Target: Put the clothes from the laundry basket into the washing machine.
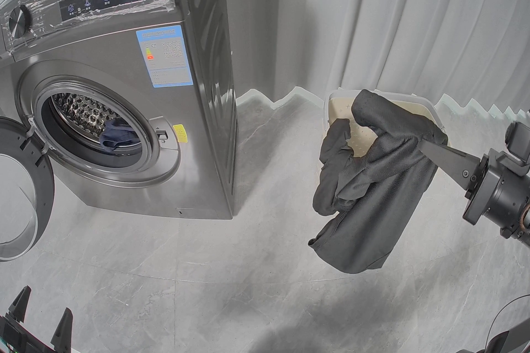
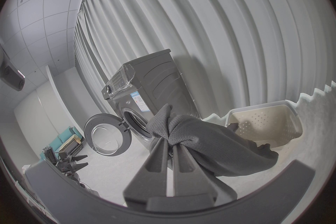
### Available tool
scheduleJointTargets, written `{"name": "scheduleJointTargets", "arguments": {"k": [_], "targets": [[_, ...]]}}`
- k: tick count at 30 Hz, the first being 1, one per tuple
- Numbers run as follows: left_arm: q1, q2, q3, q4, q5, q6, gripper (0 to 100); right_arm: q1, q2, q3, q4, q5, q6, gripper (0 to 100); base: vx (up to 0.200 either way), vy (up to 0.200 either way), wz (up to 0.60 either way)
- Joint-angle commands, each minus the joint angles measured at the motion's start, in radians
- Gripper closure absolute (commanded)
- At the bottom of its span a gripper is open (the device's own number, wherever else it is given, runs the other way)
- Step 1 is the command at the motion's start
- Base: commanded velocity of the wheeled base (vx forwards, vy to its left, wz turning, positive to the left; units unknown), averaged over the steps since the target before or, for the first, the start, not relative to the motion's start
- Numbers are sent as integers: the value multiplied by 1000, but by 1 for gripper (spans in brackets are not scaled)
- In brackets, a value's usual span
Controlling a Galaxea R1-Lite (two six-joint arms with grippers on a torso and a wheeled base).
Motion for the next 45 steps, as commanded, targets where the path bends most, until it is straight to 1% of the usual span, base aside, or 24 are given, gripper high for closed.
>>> {"name": "scheduleJointTargets", "arguments": {"k": [1, 10, 19, 34, 43, 45], "targets": [[0, -17, 15, 0, 0, -1, 0, 0, 2, 1, 0, 2, 0, 100, 0, 200, 0], [0, -17, 15, 0, 0, -2, 0, 0, 8, 3, 0, 3, 0, 100, 0, 200, 0], [0, -17, 15, 0, 0, -4, 0, 0, 8, 1, -2, 3, 0, 100, 0, 0, 0], [0, -17, 15, 0, 0, -5, 0, -1, 17, 0, -2, 2, 9, 100, -200, 0, 0], [0, -17, 15, 0, 0, -5, 0, -3, 19, -6, -4, 2, 14, 100, 0, 0, 0], [0, -17, 15, 0, 1, -5, 0, -3, 19, -6, -8, 2, 14, 100, 0, 200, 0]]}}
